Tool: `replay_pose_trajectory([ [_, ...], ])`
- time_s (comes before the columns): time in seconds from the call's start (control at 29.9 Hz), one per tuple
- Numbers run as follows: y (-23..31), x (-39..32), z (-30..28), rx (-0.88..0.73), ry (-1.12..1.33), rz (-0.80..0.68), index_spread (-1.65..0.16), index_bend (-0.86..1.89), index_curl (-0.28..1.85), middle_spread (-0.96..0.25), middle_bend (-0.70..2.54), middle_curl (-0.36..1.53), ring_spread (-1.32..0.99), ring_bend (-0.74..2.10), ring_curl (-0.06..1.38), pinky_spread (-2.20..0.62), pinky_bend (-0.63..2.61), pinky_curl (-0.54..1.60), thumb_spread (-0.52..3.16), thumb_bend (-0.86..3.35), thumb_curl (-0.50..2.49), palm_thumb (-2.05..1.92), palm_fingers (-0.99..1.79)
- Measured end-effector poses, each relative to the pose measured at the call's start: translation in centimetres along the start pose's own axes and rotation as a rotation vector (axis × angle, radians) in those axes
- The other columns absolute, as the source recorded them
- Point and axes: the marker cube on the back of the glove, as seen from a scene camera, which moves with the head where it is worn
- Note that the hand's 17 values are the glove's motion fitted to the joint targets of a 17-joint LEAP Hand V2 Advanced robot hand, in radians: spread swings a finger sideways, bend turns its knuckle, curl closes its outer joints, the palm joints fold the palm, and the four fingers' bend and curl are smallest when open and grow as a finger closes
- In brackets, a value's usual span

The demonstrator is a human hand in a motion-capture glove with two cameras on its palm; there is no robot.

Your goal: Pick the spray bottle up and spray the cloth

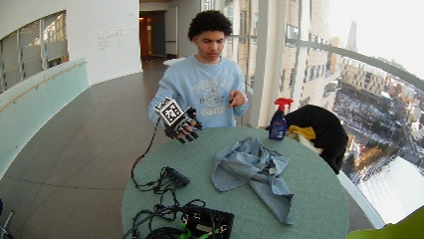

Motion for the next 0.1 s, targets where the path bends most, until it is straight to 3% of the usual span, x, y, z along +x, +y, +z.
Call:
replay_pose_trajectory([
  [0.1, 0.31, -0.05, 0.08, -0.003, 0.004, -0.001, -0.41, 0.13, 0.21, -0.07, 0.31, 0.41, 0.01, 0.31, 0.32, 0.24, 0.36, 0.35, 1.04, -0.02, 0.37, 0.76, 0.49],
])
